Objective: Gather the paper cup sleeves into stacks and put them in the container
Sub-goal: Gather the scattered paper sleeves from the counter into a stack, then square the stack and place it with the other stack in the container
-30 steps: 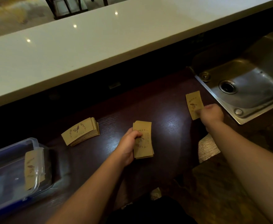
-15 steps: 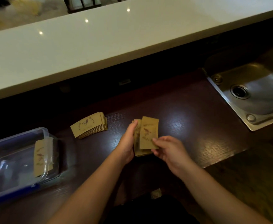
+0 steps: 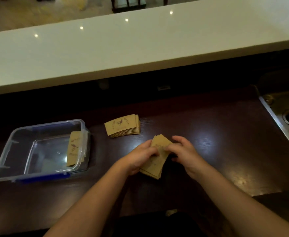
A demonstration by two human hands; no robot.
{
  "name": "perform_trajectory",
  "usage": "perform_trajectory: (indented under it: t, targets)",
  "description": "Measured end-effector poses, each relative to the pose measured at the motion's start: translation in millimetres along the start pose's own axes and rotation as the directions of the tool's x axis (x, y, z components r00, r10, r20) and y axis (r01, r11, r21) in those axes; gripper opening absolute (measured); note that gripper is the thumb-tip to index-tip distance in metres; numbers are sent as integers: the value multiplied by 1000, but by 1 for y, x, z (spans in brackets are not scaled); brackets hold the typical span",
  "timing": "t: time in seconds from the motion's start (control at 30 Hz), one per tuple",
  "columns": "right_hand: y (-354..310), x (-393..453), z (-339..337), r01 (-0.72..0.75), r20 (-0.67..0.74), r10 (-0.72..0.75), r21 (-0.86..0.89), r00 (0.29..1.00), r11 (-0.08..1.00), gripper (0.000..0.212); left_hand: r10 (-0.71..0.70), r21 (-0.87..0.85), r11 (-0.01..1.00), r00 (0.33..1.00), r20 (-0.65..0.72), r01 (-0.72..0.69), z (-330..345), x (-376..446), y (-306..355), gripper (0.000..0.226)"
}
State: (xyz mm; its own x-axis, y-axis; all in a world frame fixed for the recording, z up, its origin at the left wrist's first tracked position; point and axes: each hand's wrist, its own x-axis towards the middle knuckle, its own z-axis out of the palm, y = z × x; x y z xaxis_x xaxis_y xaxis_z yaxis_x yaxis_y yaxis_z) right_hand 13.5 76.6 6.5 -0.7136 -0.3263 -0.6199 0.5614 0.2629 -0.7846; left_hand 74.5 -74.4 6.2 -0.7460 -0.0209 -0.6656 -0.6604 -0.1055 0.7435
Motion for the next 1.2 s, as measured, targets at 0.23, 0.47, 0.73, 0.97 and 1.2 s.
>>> perform_trajectory:
  t: [0.23, 0.47, 0.73, 0.97, 1.2]
  targets:
    - [-22, 27, 36, 11, 267, -4, -25, 964, 1000, 17, -27, 37, 999, 998, -54, 29, -53, -24, 13, 36]
    - [-44, 43, 81, 3, 191, -32, 151, 981, 989, 15, 17, -260, 947, 835, -550, -190, -101, -30, 12, 55]
    - [-57, 67, 124, 136, -66, -144, -124, 987, 983, 10, 103, -19, 967, 461, -881, -253, -93, 7, 21, 60]
    - [-51, 87, 131, 6, -193, -62, -277, 979, 961, 41, 134, 128, 991, 427, -894, -44, -94, 24, 12, 56]
    - [-63, 96, 125, -60, -34, 53, -280, 998, 958, 48, -66, -160, 983, 630, -774, -94, -111, 30, 15, 77]
